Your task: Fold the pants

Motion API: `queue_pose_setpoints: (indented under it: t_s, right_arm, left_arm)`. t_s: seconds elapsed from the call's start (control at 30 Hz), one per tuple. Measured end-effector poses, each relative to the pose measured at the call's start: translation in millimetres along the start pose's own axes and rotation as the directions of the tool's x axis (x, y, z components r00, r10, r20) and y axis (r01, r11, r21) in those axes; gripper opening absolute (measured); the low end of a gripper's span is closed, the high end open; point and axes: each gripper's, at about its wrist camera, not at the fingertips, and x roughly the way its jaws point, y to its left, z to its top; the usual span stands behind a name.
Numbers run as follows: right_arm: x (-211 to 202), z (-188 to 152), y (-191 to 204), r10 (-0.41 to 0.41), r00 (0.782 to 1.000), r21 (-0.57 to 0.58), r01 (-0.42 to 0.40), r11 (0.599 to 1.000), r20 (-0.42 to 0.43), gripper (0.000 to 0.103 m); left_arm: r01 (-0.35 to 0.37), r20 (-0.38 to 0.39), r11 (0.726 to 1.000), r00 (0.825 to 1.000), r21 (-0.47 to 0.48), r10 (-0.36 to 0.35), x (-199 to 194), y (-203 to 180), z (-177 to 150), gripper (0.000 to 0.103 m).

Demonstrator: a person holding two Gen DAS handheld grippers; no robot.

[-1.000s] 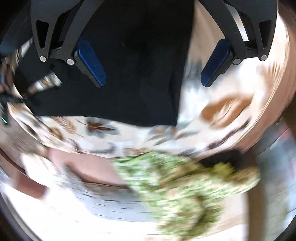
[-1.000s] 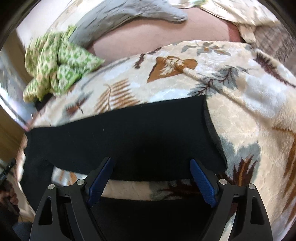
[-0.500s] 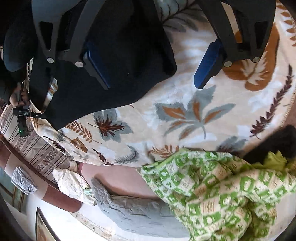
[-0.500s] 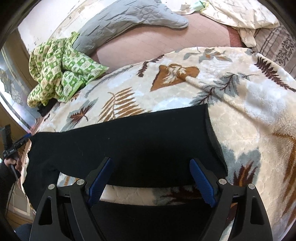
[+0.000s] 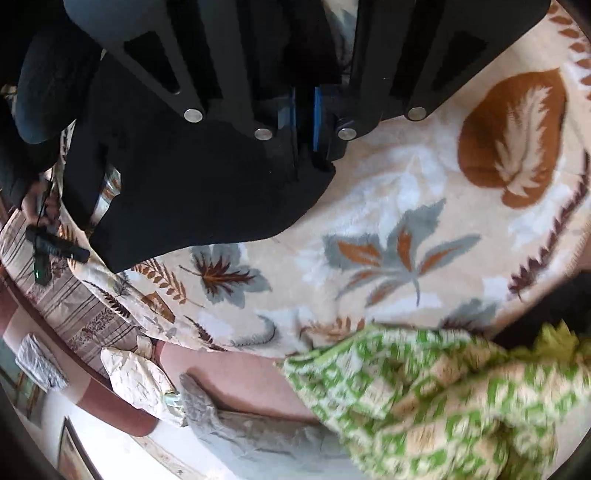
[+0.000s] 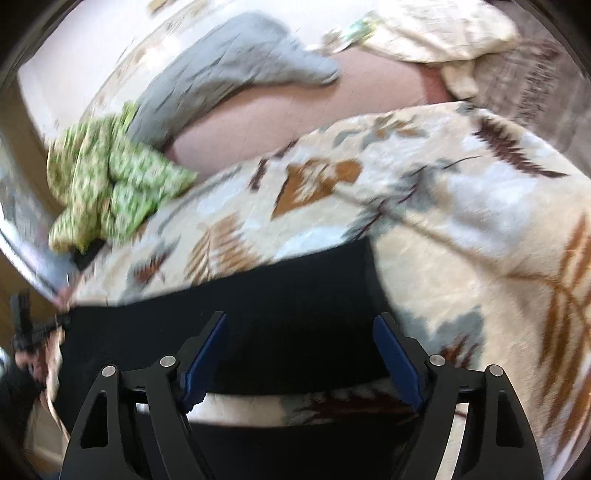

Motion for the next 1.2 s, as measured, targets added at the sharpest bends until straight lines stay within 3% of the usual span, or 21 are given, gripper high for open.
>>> queue_pose_setpoints:
  t_s: [0.13, 0.2, 0.27, 0.3, 0.53, 0.73, 0.77, 0.8, 0.9, 1.07, 1.2]
  right_arm:
    - [13, 32, -23, 0.047, 0.989, 0.036, -0.042, 0.998, -0.138, 0.076]
    - [20, 48, -33, 0.063, 0.980, 0.075, -0.050, 0.996, -0.187, 0.063]
    - [33, 63, -41, 0.092, 0.966, 0.109, -0.067, 0.992, -0.243, 0.058]
    - [40, 69, -42, 0.081, 0.961, 0.094, -0.058, 0.994, -0.264, 0.051]
    - [77, 76, -40, 0.064, 0.936, 0.022, -0.060, 0.998, -0.347, 0.042]
    - [91, 72, -38, 0.055, 0.935, -0.045, -0.075, 0.996, -0.351, 0.034]
    - [91, 72, -37, 0.060, 0.934, -0.055, -0.085, 0.995, -0.352, 0.008]
    - [89, 73, -37, 0.095, 0.930, -0.042, -0.117, 0.992, -0.354, 0.005]
    - [72, 78, -35, 0.143, 0.944, -0.061, -0.169, 0.984, -0.297, 0.004]
    - [45, 88, -33, 0.137, 0.966, -0.109, -0.164, 0.980, -0.217, 0.004]
    - [17, 74, -18, 0.144, 0.973, -0.236, -0.186, 0.954, -0.182, 0.004]
  left_arm:
    - [-0.046, 0.058, 0.998, 0.997, 0.034, 0.044, -15, -23, 9, 0.004]
    - [-0.067, 0.050, 0.998, 0.997, 0.016, 0.067, -11, -25, 13, 0.004]
    - [-0.097, 0.039, 0.995, 0.995, 0.001, 0.097, -5, -26, 19, 0.004]
    - [-0.109, 0.034, 0.994, 0.993, -0.004, 0.109, -4, -26, 20, 0.004]
    - [-0.157, 0.097, 0.986, 0.982, -0.057, 0.162, -15, -24, 21, 0.003]
    - [-0.193, 0.108, 0.979, 0.974, -0.067, 0.200, -18, -25, 22, 0.003]
    - [-0.196, 0.109, 0.978, 0.973, -0.070, 0.202, -18, -26, 23, 0.003]
    - [-0.201, 0.114, 0.977, 0.971, -0.074, 0.208, -18, -25, 26, 0.003]
    - [-0.221, 0.126, 0.972, 0.965, -0.075, 0.229, -21, -26, 36, 0.003]
    - [-0.226, 0.176, 0.971, 0.955, -0.082, 0.238, -35, -25, 52, 0.003]
    - [-0.236, 0.178, 0.972, 0.956, -0.020, 0.236, -40, -29, 33, 0.003]
